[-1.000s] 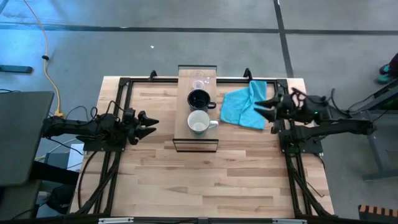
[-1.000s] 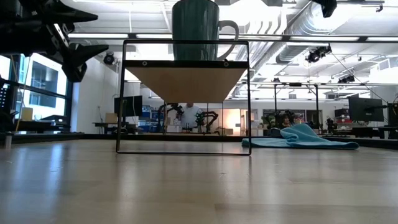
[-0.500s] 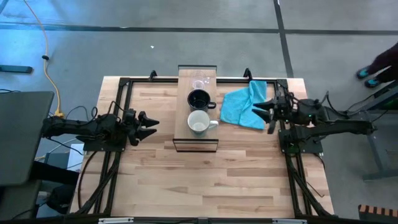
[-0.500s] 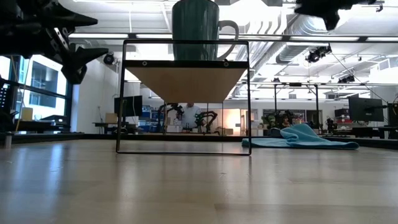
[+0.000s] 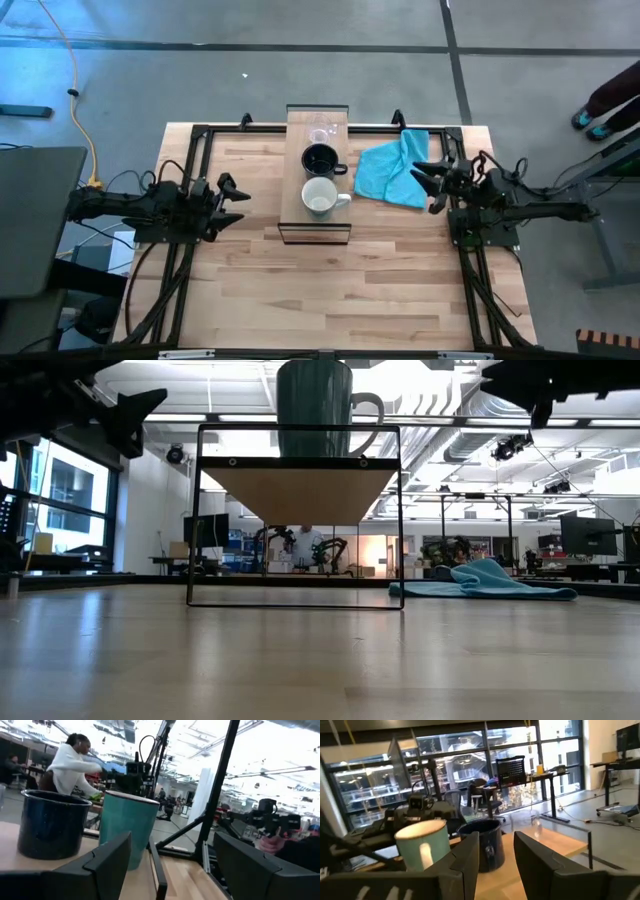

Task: Stack small to large cups/mugs on shelf
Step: Return to Home Position

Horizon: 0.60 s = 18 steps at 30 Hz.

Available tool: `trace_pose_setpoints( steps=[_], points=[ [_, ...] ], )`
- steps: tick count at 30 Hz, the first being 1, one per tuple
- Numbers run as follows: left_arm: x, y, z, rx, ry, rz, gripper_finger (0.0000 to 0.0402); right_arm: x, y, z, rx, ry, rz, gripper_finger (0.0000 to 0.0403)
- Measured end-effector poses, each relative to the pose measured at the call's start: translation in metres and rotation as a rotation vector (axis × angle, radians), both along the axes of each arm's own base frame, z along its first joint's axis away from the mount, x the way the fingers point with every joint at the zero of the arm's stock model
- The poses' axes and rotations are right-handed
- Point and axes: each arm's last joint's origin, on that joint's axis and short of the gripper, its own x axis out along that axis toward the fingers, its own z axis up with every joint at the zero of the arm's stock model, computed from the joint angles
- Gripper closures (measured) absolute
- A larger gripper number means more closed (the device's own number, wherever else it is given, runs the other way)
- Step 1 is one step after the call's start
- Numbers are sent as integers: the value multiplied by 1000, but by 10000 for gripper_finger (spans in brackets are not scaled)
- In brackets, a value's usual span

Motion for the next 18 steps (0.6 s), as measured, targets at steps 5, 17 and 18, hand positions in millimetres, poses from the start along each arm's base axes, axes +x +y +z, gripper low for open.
trace_pose_setpoints(
  steps=[5,17,18],
  points=[
    [-1,-1,3,72,-30,-1,131,2,2,-15,-13,-1,73,288],
    [-2,-1,6,78,-67,-17,131,8,6,-51,6,-74,220,288],
    [-2,-1,7,76,-71,-18,131,8,6,-53,1,-87,226,288]
  ],
)
